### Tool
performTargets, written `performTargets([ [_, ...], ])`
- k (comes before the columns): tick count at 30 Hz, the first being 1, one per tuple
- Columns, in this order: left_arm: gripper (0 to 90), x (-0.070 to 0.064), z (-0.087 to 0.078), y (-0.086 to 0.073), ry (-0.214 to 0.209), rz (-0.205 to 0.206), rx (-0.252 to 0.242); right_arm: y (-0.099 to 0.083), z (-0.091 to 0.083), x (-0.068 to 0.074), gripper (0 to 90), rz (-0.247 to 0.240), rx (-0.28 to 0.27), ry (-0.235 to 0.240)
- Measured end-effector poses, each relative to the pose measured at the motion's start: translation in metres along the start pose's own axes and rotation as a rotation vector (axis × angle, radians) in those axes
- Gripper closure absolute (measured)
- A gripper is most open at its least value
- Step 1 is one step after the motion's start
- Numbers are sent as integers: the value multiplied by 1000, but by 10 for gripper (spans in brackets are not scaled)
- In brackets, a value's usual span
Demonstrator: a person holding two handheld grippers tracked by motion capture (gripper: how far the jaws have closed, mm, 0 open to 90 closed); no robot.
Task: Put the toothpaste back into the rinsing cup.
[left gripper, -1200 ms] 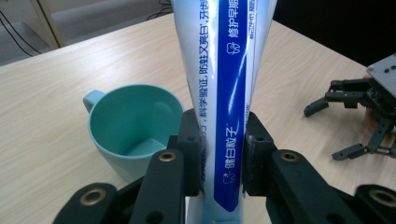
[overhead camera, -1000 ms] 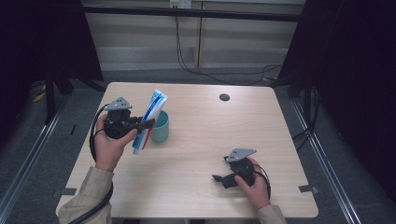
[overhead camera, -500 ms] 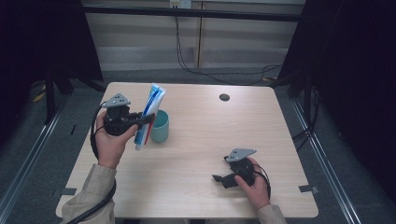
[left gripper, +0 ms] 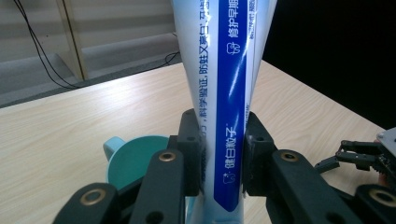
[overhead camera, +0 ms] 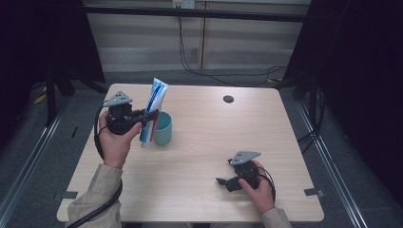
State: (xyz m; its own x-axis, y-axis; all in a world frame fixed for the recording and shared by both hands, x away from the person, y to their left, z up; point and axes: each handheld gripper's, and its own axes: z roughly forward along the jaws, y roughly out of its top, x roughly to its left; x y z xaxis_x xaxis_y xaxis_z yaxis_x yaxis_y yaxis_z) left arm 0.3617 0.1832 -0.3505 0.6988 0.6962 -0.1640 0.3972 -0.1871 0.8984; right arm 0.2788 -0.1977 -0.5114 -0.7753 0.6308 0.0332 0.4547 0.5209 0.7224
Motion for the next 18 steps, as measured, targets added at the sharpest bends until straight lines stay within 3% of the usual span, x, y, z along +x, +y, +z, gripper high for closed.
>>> performTargets([
  [9,739,0,0,5,13,4,-26,0,0,0,126,0,0,0],
  [18,738,1,4,9,0,12,-50,0,0,0,126,1,1,0],
])
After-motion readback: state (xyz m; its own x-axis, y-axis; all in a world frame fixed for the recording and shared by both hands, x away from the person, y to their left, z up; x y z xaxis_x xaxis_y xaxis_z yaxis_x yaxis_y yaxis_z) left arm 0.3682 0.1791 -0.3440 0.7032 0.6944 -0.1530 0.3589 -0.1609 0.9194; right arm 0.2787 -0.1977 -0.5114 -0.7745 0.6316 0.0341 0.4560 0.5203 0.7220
